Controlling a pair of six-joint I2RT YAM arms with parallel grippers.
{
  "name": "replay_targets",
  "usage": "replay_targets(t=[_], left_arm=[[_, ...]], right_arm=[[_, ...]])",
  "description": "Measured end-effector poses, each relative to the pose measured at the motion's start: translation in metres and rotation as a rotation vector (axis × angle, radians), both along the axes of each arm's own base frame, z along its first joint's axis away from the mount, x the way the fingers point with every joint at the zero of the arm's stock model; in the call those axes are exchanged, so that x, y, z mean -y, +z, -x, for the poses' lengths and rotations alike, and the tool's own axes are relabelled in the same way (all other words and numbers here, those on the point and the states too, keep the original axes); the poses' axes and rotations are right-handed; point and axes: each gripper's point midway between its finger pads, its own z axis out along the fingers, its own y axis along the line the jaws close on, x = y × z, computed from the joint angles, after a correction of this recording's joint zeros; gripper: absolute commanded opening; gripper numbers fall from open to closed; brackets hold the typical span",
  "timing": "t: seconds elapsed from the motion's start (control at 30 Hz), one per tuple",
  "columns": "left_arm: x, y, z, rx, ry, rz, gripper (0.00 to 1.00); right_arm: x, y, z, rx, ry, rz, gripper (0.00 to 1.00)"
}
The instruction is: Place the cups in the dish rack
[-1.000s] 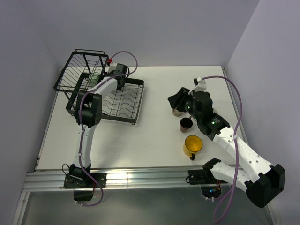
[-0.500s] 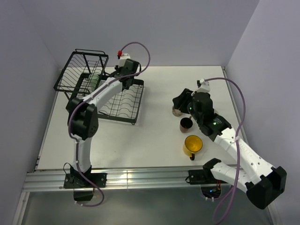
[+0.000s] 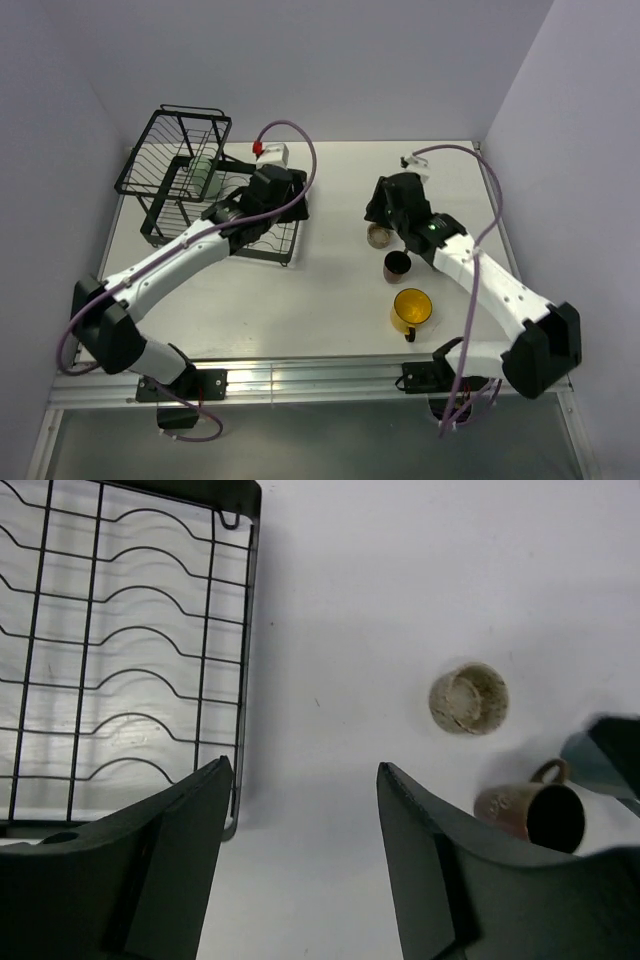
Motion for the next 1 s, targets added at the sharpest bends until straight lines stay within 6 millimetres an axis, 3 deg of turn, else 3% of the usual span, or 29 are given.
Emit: replay_targets(t=[0.17, 0.47, 0.77, 1.0], left_arm=[[-0.013, 0.020, 0.031, 0.028, -0.031, 0.077, 0.72], [-0.036, 0.059, 0.065, 0.108, -0.054, 0.196, 0.74], [-0.040, 0.054, 0.071, 0.104, -0.055, 0.192, 0.74], [-0.042, 0.036, 0.073, 0.076, -0.053, 0.169, 0.73]], right_arm=[[-0.011, -0.035, -0.027, -0.107, -0.002, 0.067, 0.52], [-0.005, -0.089, -0.043, -0.249, -0.036, 0.150, 0.50], [-0.005, -0.134, -0.047, -0.350, -0.041, 0.209, 0.48], [-0.006, -0.151, -0.051, -0.384, -0.046, 0.233, 0.46]])
